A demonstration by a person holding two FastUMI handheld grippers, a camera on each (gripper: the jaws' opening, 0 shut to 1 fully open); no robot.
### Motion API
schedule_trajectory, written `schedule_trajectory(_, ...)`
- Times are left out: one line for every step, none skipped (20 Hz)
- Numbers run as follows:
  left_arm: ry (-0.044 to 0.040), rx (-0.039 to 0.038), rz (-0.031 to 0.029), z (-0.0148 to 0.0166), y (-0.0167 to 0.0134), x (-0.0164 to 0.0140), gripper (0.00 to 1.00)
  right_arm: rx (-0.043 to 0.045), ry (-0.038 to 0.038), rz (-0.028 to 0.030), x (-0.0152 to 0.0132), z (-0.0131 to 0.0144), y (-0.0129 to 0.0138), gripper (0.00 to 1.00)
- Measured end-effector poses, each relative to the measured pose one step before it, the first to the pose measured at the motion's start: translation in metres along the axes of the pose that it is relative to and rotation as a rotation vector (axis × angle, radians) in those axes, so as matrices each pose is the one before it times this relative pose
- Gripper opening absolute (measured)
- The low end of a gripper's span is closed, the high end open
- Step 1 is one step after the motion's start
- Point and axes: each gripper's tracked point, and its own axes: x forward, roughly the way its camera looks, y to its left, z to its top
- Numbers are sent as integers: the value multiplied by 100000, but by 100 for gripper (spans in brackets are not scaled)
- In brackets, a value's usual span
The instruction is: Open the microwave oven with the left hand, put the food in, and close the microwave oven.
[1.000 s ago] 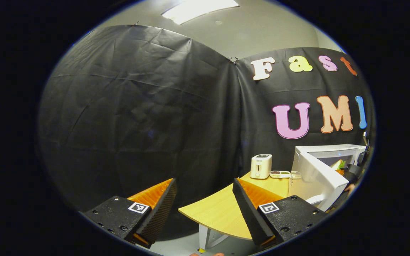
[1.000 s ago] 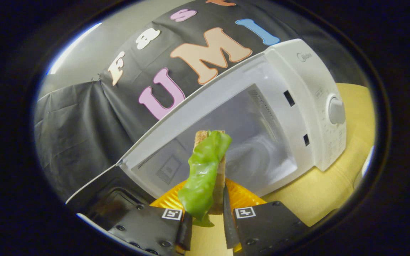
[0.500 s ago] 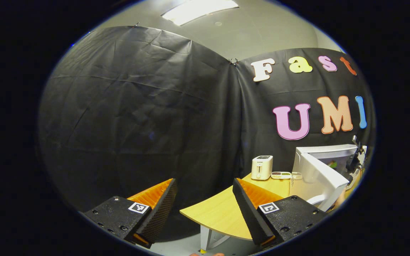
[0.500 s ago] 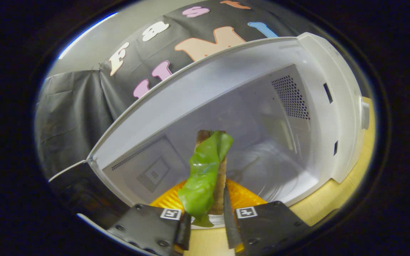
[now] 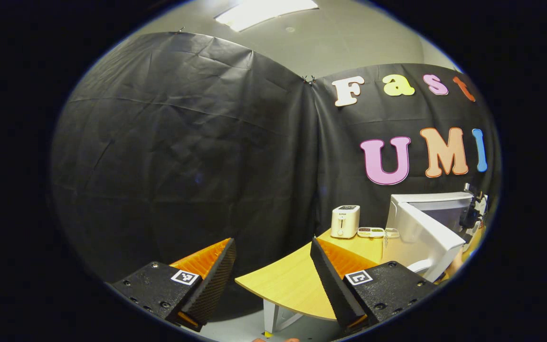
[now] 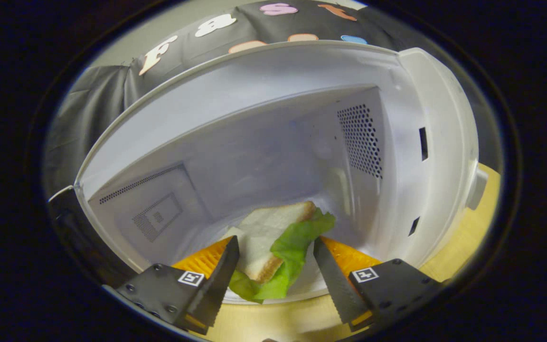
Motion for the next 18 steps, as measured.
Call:
schedule_trajectory(43, 79, 98, 62, -45, 55, 96, -2061, -1137, -833, -266, 469, -489, 98)
schedule_trajectory(48, 55, -198, -53, -9, 101, 96, -3305, -3233, -494, -236, 837, -454, 98)
schedule_trajectory(537, 225, -417, -270, -161, 42, 96, -4009, -3327, -122, -422, 930, -293, 98)
schedule_trajectory(676, 131, -113, -198, -74, 213, 96, -3816, -2662, 399, -374, 829, -316, 97)
schedule_trajectory(863, 128, 98, -243, 69, 216, 94, -2656, -1755, 1900, -484, 685, 82, 97)
schedule_trajectory(978, 150, -24, -343, 138, 85, 94, -1630, -937, 1731, -512, 644, -97, 97)
schedule_trajectory(834, 107, -443, -266, -130, 62, 96, -786, -345, 2380, -825, 571, 30, 97)
schedule_trajectory(715, -29, -852, -105, -380, -43, 96, -455, 125, 2496, -948, 221, 12, 97)
schedule_trajectory(375, -185, -1081, -46, -249, 24, 93, -1120, 976, 1607, -969, 198, -160, 97)
schedule_trajectory(428, -279, -1392, -232, -429, 64, 93, -1402, 574, 2070, -1237, 186, -69, 97)
schedule_trajectory(775, -147, -1868, -182, -567, -21, 92, -1419, 109, 2027, -1239, 385, -72, 97)
schedule_trajectory(550, 154, -1928, -140, -632, -23, 91, -1466, -483, 1611, -1405, 466, -284, 97)
schedule_trajectory(178, 230, -1780, 14, -578, 30, 93, -1354, -883, 1361, -1347, 452, -328, 97)
schedule_trajectory(288, 298, -1590, -146, -599, 56, 92, -805, -775, 1283, -1239, 401, -378, 92)
schedule_trajectory(103, 35, -845, -57, -337, -51, 88, -342, -247, 1898, -1315, 446, -288, 92)
schedule_trajectory(687, 277, -732, -205, -305, -45, 80, -360, 585, 3153, -1160, 222, -62, 92)
schedule_trajectory(1241, 808, -968, -296, -667, -74, 72, 12, 1101, 2475, -1346, -51, -155, 92)
schedule_trajectory(368, 1276, -889, -136, -732, -168, 65, -31, 827, 1683, -1416, 32, -432, 92)
